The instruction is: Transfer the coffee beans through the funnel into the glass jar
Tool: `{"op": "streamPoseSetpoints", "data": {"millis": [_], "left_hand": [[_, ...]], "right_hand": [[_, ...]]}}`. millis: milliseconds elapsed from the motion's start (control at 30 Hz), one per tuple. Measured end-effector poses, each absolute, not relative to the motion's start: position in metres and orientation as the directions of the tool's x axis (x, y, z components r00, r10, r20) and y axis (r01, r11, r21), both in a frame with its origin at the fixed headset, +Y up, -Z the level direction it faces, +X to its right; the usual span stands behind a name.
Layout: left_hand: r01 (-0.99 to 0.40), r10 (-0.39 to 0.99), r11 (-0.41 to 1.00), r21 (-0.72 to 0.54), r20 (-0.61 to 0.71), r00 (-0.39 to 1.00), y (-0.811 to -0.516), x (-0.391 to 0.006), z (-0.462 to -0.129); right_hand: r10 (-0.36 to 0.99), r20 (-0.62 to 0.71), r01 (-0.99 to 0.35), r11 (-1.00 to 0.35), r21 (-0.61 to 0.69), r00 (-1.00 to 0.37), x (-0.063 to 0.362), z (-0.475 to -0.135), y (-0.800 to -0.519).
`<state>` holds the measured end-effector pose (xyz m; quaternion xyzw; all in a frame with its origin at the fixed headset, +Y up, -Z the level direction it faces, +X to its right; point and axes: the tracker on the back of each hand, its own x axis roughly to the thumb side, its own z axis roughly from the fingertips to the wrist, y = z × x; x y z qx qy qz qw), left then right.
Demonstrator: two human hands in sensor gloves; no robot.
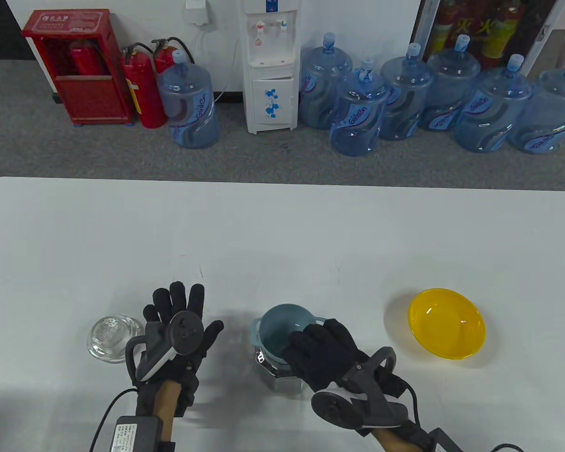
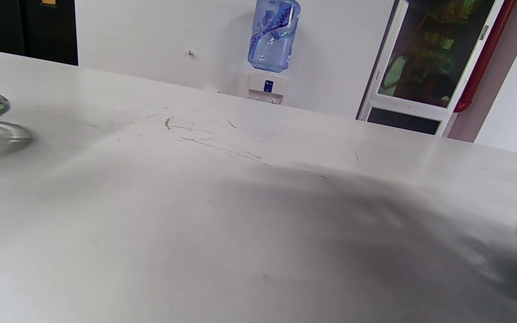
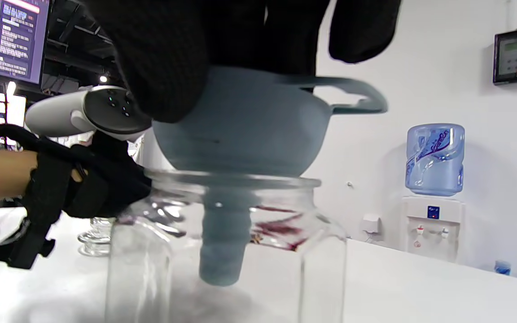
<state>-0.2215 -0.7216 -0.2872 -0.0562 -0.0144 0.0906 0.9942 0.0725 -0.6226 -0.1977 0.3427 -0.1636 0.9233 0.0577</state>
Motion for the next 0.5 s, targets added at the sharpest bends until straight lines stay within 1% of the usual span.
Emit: {"op": "streamPoseSetpoints", "data": {"millis": [100,267,333,400,500], "left_hand": [[-0.179,0.182,0.977,-0.115,0.018,0.983,-0.722,-0.221,-0.287],[-0.182,0.185,0.976,-0.118,0.017,0.983,-0.722,-0.222,-0.287],[-0.182,0.185,0.976,-0.118,0.017,0.983,-0.722,-0.221,-0.287],[-0.182,0.185,0.976,-0.117,0.017,0.983,-0.722,-0.221,-0.287],[-0.179,0.182,0.977,-0.118,0.016,0.983,-0.722,-0.221,-0.287]], "right_hand": [[0.062,0.659,-0.286,-0.928,-0.239,-0.75,0.081,-0.194,-0.611],[0.184,0.628,-0.434,-0.859,-0.271,-0.756,0.113,-0.189,-0.581],[0.275,0.59,-0.52,-0.801,-0.296,-0.759,0.139,-0.191,-0.568],[0.385,0.549,-0.609,-0.73,-0.31,-0.742,0.168,-0.195,-0.561],[0.523,0.48,-0.701,-0.619,-0.353,-0.704,0.209,-0.204,-0.562]]}}
